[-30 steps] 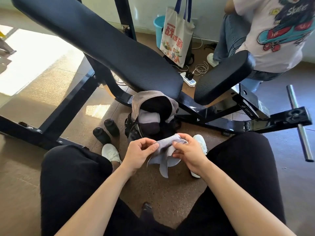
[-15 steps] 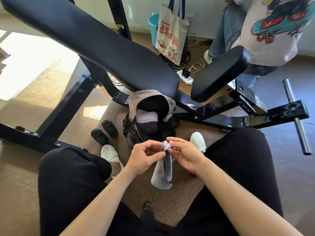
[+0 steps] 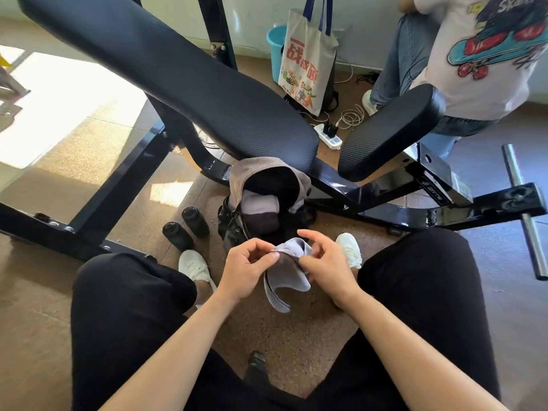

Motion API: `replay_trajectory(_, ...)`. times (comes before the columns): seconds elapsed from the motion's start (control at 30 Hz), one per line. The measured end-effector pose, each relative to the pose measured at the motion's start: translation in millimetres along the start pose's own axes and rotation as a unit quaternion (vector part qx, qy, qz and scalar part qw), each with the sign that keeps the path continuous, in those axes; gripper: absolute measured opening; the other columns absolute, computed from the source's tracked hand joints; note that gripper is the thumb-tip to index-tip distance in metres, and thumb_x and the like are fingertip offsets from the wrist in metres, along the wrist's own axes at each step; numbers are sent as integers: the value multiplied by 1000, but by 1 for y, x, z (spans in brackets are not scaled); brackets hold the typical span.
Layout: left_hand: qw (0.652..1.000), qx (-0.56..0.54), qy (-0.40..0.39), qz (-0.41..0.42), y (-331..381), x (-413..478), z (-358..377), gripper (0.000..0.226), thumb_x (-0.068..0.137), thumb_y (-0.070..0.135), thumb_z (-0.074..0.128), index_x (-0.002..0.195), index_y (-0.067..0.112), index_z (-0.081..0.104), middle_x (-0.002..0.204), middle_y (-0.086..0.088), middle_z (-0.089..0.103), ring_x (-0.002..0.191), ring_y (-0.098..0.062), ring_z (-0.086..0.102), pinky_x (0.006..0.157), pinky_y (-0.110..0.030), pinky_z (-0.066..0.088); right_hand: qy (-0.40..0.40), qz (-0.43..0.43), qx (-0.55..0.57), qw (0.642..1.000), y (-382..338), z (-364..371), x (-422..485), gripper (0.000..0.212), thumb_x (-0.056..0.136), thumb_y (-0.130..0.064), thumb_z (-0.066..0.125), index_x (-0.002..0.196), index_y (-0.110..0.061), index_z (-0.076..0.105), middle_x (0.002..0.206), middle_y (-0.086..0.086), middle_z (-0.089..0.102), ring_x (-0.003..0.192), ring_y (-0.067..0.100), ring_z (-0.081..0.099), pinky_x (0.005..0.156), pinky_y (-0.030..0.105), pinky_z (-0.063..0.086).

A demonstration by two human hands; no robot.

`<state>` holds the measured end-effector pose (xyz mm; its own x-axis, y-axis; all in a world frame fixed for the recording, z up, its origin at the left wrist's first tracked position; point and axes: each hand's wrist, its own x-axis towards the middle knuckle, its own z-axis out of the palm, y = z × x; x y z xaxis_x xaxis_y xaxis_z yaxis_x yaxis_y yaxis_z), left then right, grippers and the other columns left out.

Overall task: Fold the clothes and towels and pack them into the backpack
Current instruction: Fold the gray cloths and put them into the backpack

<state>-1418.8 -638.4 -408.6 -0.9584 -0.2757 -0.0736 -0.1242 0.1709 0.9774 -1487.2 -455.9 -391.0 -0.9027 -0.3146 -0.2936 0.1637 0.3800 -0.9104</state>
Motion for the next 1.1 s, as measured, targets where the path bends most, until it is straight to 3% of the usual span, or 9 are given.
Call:
replay_trajectory(0.07,1000,5,-13,8,1,1,-1,9,89,5,76,93,13,75,82,6,74,77,-4,66,72,-18,51,-7,-122,-78,989,4,1,0,62,82,-9,74,137,-33,58,103,-5,49,71,2,57,75,25,57)
replay_trajectory(0.17,998,-1,-50,25,4,0,-3,9,89,5,76,95,12,75,85,4,74,79,-8,67,74,-20,52,-120,-156,-64,978,2,5,-1,57,88,-17,76,139,-31,57,127,-10,54,91,1,65,76,21,56)
replay_trajectory(0.27,997,-9,-64,30,6,-1,-5,9,89,4,76,94,12,76,86,3,76,81,-9,69,76,-21,53,-184,-83,-24,979,-1,9,-2,22,97,-15,67,119,-17,66,90,-4,70,65,11,68,52,23,52)
replay_trajectory(0.37,997,-16,-65,35,6,0,-8,13,88,0,75,98,10,75,85,2,75,79,-8,66,75,-20,52,-168,-58,-5,984,-2,8,-2,14,99,-23,66,98,-9,65,62,5,64,51,26,63,41,28,48)
replay_trajectory(0.5,995,23,-92,22,-2,3,-13,22,86,-2,76,105,7,71,91,-8,72,82,-10,66,75,-22,55,-150,-68,29,986,-8,4,-6,14,100,-19,64,91,-7,63,49,-4,56,39,12,53,38,22,40)
replay_trajectory(0.63,986,83,-142,12,-20,5,-6,25,79,-2,68,101,9,72,91,-10,72,82,-10,66,74,-27,56,-112,-92,68,987,-13,-1,-6,13,100,-11,62,88,-9,65,47,-8,51,38,9,43,41,18,35)
replay_trajectory(0.8,970,187,-153,21,-40,13,5,43,79,0,61,79,42,64,77,19,67,74,1,60,71,-22,47,-77,-85,138,984,-20,-14,-8,13,101,-4,59,89,-3,64,54,-13,48,42,1,37,43,14,31)
replay_trajectory(0.93,952,243,-185,-21,-56,14,7,37,88,5,63,84,42,63,81,18,66,77,1,60,72,-22,47,-19,-85,214,973,-23,-33,-5,16,101,-7,58,93,7,62,61,5,43,43,7,32,41,19,23)
replay_trajectory(1.1,928,315,-191,-51,-74,15,5,17,93,16,62,82,29,61,77,12,61,76,-12,57,76,-36,47,32,-88,249,964,-21,-53,3,17,102,-9,58,89,-10,68,69,9,39,45,12,30,44,29,19)
